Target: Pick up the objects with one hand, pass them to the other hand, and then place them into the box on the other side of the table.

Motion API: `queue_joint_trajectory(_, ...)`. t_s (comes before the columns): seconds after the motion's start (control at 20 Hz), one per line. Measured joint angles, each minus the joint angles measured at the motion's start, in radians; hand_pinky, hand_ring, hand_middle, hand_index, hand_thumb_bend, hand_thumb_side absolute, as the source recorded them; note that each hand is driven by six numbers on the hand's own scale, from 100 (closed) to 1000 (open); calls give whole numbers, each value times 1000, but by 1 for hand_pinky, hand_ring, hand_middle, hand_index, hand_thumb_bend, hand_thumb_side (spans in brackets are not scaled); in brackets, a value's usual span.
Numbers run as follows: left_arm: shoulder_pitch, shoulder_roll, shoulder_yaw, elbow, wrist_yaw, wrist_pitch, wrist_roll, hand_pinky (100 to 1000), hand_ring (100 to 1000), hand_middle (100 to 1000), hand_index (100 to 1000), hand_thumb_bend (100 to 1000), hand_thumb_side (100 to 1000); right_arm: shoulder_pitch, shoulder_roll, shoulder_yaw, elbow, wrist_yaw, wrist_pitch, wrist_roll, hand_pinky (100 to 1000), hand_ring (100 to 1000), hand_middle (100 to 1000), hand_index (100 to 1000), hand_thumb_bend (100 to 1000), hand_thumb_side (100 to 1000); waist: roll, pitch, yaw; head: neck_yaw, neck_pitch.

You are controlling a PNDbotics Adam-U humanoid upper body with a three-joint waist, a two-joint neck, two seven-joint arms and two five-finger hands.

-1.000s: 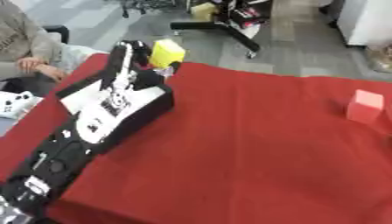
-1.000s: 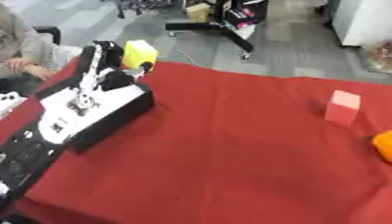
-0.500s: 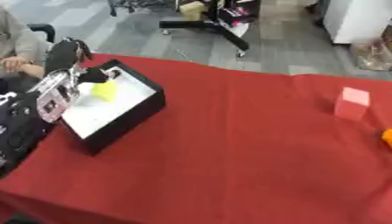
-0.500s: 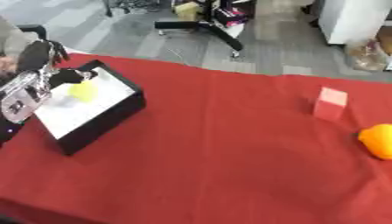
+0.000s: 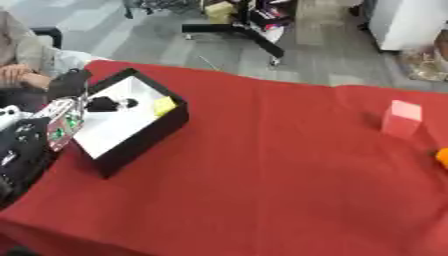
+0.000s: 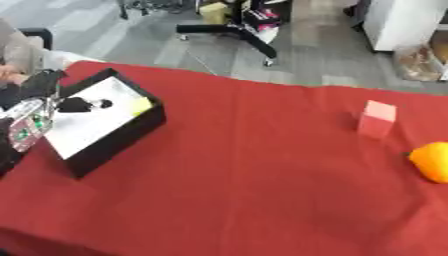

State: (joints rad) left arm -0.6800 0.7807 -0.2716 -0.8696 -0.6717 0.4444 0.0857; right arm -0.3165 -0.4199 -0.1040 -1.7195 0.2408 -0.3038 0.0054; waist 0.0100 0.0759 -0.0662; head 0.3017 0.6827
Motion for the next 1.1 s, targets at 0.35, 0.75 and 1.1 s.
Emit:
queue_joint_trajectory(0.35,-6,-3,78,-170,-118,-71,-57,790,664,698,853,848,721,0,0,0,19,0,-2,3,683,500,607,673,100,1000,-7,0,13,-26,0)
queue_joint_trajectory(0.75,-4,-104,145,-387,-143,-191,14,754,570,586,789,640,675,-39,-45,1,121,28,-16,6,694,526,654,742,100,1000,-23,1,34,-191,18)
queue_joint_trajectory(1.1,32,-267,128,-572,-36,-302,125,746,557,572,773,561,636,-153,-162,36,294,85,-16,55,763,691,782,845,100,1000,-32,15,61,-384,37)
